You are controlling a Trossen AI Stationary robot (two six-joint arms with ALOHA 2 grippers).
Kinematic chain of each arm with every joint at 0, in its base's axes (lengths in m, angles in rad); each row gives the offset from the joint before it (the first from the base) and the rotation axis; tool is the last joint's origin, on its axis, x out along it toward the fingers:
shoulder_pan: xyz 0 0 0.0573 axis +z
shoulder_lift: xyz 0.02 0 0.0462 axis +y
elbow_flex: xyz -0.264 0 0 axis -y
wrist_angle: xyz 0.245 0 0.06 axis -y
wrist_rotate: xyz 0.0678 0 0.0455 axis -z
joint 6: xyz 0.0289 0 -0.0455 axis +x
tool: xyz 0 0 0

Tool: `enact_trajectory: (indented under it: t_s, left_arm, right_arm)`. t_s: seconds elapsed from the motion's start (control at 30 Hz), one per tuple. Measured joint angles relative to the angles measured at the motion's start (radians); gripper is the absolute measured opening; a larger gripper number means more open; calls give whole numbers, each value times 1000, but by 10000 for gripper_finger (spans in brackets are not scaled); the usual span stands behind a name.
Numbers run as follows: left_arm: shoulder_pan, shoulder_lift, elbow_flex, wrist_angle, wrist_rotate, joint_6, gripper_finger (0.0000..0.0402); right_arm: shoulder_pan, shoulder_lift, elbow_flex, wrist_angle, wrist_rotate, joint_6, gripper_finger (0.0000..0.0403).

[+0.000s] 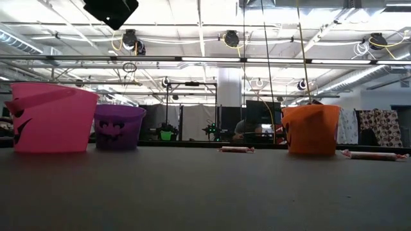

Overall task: Sort candy by brand, put in halloween buckets
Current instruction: Put the red candy into the pink bucket

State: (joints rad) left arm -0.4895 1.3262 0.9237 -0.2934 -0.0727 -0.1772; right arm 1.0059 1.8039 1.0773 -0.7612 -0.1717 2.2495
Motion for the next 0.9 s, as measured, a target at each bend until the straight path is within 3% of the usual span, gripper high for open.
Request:
enact_trajectory:
  t_s: [0.1,0.27,0.4,0.53,0.63,0.77,0.9]
  left_arm:
    - [-14,27,0,1,-3,0,210]
    - [-58,121,-1,94,-3,1,210]
    - [-101,254,-1,322,-3,77,210]
    - [-125,420,-1,664,-7,208,210]
    - [-125,555,-1,1005,-33,244,210]
    - [-108,729,-1,1454,-111,158,210]
    - [-76,841,-1,1693,-132,33,210]
  right_arm:
    - [-10,-21,1,0,-2,-26,12]
    - [-38,-54,1,1,34,-112,28]
    - [-57,-60,1,69,225,-345,29]
    - [-72,-60,2,237,524,-643,22]
    - [-88,-60,2,391,675,-850,22]
    - [-115,-49,4,571,728,-1118,23]
    - [-143,-38,4,643,724,-1245,23]
